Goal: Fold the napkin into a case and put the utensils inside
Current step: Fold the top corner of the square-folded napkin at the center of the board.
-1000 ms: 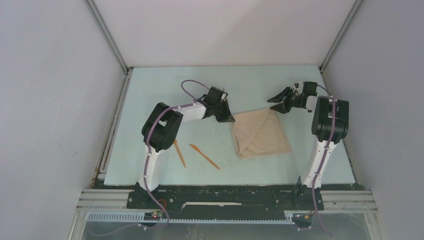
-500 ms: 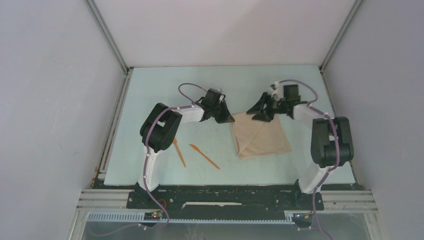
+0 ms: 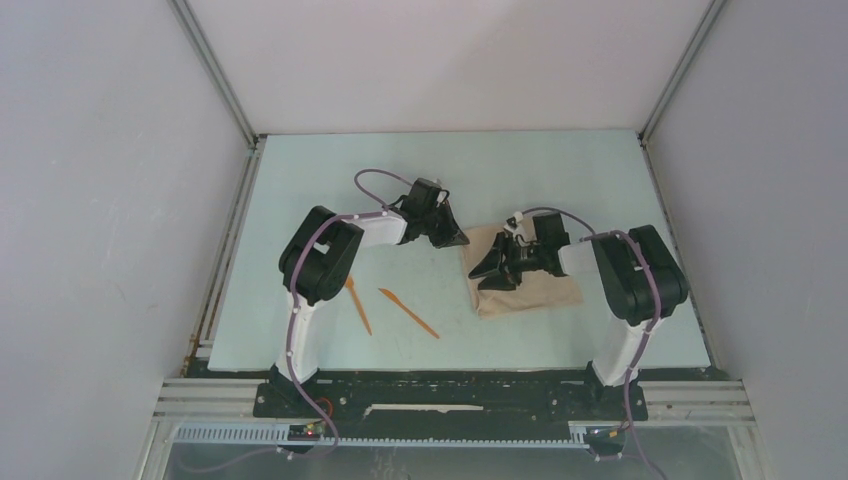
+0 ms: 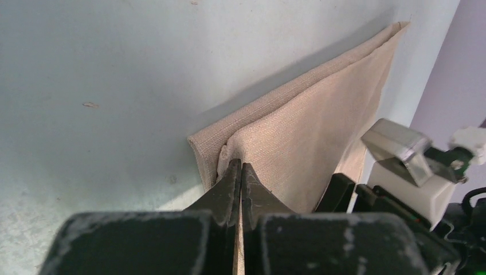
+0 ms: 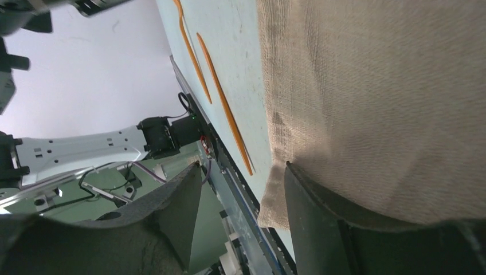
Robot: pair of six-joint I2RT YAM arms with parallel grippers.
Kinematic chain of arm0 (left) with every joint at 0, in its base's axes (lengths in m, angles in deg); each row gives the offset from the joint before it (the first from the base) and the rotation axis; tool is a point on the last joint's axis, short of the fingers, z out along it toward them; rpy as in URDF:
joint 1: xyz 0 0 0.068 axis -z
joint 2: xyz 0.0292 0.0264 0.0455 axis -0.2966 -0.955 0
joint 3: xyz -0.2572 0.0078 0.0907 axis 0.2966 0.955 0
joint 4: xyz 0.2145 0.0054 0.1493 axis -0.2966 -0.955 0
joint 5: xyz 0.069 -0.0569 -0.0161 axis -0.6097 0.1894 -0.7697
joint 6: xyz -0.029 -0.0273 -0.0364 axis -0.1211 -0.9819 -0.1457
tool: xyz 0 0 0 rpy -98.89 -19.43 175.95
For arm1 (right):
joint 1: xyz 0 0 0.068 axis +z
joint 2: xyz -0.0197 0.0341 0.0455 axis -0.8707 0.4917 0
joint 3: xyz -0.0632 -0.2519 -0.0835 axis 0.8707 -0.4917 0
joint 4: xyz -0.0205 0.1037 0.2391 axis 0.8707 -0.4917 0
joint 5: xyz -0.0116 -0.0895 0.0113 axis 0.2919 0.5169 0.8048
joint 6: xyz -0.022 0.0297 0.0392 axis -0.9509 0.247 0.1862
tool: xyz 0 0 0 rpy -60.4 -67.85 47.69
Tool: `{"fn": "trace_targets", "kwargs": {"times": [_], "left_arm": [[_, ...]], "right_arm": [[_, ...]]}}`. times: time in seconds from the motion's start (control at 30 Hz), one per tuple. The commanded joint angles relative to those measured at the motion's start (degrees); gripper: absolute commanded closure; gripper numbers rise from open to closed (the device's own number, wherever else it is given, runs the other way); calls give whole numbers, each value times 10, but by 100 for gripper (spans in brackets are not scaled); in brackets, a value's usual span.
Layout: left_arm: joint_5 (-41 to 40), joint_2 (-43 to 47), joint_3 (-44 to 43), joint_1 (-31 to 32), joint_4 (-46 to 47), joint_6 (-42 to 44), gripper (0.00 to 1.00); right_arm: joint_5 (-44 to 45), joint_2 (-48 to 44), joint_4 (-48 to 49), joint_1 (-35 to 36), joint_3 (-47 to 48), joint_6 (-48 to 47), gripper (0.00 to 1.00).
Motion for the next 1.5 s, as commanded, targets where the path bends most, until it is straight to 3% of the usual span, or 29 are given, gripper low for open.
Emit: {"fn": "trace_targets", "kwargs": {"times": [0.0,0.23,0.47,0.87,1.1,1.3,1.47], "left_arm": [[-28,4,19,-4,-37,4,100],[-27,4,17,-4,-37,5,100],[-27,4,18,-4,-38,8,100],[-29,3,15,-4,-38,13,100],[-10,4,0,-4,-41,32,99],[10,58,-8,-4,-44,62,77],[23,129,2,-4,-51,67,57]], "right_arm": [[-18,16,57,22,-21,17,38],[-19,-4,61,40,-48,14,39],[14,-92,-34,57,-51,-31,38],[33,-36,-38,67,-65,-58,39],[41,-108,-112,72,-81,-95,39],[197,-242,-298,56,-56,-154,36],[376,-336,-394,-64,-55,-136,38]]}}
